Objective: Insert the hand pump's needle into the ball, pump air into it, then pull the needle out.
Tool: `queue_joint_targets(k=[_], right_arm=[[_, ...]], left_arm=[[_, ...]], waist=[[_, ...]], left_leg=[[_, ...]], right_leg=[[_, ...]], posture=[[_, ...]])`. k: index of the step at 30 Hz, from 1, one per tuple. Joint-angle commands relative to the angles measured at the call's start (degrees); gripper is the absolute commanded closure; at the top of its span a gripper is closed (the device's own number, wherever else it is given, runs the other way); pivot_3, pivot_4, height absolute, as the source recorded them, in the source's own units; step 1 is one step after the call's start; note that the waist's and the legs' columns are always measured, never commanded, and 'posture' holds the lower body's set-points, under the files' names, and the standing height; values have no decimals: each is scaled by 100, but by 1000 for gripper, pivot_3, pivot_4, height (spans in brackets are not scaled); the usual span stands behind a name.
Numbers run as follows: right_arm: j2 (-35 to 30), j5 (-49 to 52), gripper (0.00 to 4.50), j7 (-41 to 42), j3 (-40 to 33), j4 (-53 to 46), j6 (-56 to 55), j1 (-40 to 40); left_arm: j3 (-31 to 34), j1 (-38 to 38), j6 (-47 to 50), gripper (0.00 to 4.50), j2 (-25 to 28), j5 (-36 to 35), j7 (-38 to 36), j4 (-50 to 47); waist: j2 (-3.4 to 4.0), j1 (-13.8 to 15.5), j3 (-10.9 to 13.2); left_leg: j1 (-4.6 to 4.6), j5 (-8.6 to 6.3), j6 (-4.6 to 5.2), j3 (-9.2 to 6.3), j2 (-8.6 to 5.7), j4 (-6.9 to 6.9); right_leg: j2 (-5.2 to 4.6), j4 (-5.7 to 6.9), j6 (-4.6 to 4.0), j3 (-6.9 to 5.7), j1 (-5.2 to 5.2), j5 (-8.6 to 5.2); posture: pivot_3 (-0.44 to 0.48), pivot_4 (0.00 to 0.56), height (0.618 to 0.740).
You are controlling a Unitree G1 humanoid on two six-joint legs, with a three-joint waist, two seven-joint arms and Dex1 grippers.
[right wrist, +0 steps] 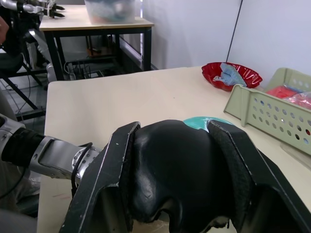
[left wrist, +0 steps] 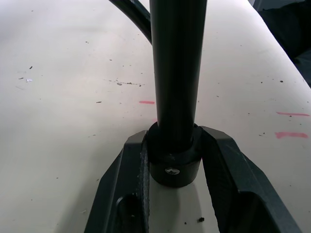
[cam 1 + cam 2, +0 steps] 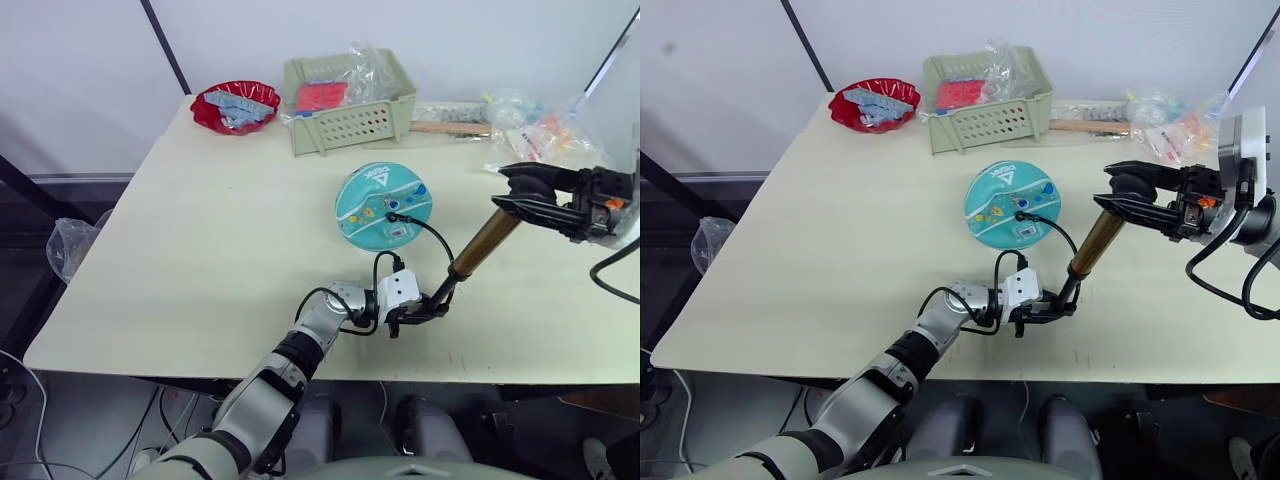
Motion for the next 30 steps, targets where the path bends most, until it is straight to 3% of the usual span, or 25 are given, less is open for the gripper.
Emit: queue_joint_targets(k=[1,12,18,24,30], right_arm=[[141,-266,2708,-62,-172,-309,-265,362],[644,-1358,2708,-75,588,-387,-1042,1399],[1106,-2191,2708,-185,1218,71,-1727,1755],[1386,-2686,2708,-226,1415,493,-2412,1946],[1298,-2306,2708,-154,1104,335,-2362,1821]], left_arm=[[-255,402,364,3432,367,435,-62,497],[-244,448,440,3432,417,413,-42,352],[-225,480,498,3432,436,402,-22,270],[-225,461,528,3432,395,403,18,286],[-235,427,498,3432,385,411,24,354]], waist=[[-5,2,-3],[-51,-18,-40],[-60,-16,-55],[-61,-12,-57],[-59,-6,-59]], left_leg=[[1,0,0,-2,0,0],[22,0,0,-11,13,0],[26,-1,0,-16,20,-1],[30,-1,-1,-16,20,-1],[30,0,-1,-15,19,-1]], right_leg=[[1,0,0,-2,1,0],[23,0,-4,-1,18,-3],[33,1,-13,-3,21,-7],[34,2,-14,-3,23,-7],[34,2,-13,-3,24,-7]], posture=[[0,150,740],[0,150,740],[0,150,740],[0,150,740],[0,150,740]])
